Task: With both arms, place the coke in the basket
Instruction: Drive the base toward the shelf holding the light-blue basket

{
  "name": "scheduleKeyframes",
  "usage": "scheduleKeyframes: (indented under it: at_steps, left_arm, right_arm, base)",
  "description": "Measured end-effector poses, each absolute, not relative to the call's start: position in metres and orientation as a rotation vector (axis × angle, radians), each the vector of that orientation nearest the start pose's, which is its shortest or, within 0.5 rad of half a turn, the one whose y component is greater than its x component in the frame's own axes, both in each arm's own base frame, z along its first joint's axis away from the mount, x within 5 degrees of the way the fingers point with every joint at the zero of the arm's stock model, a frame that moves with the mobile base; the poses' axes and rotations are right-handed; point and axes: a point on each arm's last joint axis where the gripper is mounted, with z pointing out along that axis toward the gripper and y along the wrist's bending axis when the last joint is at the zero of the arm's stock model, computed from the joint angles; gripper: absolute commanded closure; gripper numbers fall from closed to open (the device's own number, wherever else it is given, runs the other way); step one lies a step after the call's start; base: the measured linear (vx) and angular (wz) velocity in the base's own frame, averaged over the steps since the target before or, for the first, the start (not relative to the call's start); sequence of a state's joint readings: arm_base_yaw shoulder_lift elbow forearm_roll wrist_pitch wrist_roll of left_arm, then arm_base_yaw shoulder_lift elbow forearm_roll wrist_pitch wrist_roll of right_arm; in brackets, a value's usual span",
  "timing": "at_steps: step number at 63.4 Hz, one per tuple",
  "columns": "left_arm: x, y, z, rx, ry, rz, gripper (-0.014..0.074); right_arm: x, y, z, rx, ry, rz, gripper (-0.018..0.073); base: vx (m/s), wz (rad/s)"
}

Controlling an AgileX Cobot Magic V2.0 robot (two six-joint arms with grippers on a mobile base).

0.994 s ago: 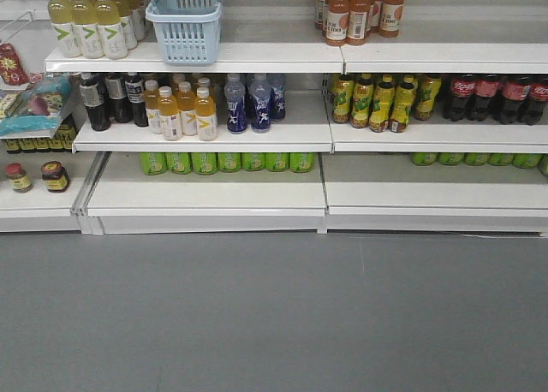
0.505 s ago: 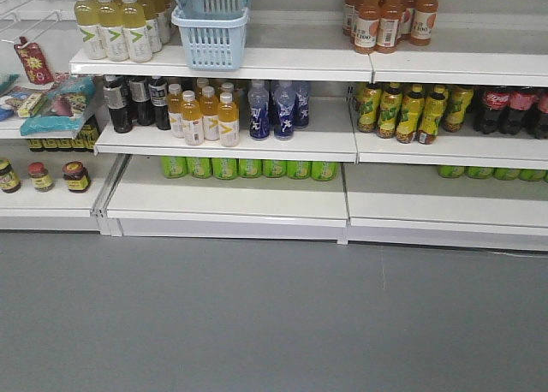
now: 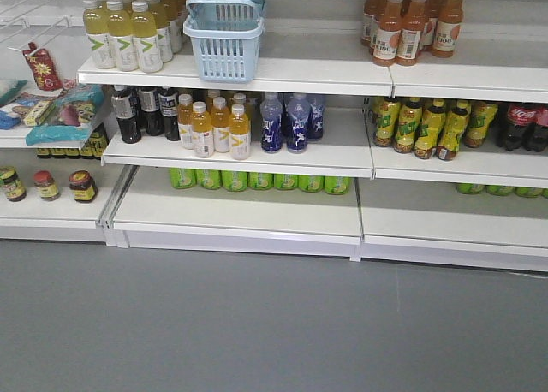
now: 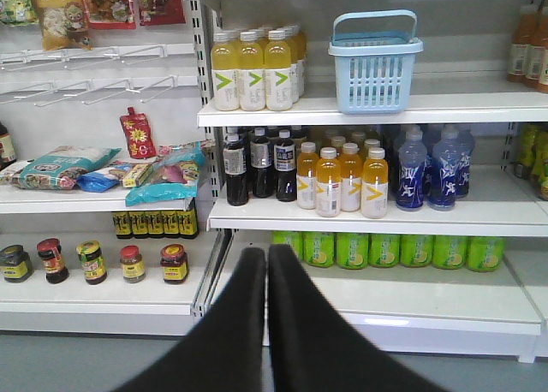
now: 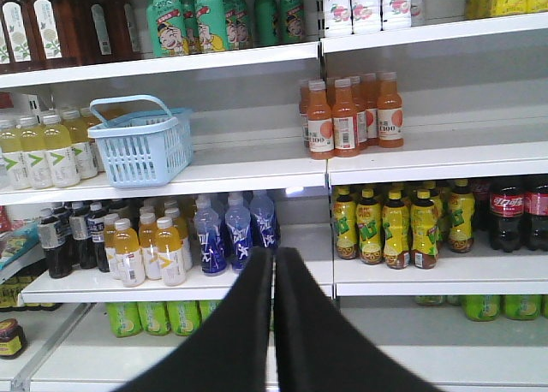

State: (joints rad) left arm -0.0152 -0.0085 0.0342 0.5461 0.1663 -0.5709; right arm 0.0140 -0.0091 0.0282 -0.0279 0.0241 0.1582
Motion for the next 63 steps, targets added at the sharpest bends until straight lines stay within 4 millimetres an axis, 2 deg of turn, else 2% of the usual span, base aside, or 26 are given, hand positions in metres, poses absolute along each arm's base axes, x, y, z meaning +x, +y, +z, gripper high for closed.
scheduleKeyframes:
  at_steps: [63]
  left_arm:
    - [0.0567,0.007,0.1892,-0.079,1.65,0.036,0.0603]
  right_arm:
    - [0.0568,0.0007,0.2019,0.089,1.525,0.115,0.0564]
  base:
    - [0.18,-0.01]
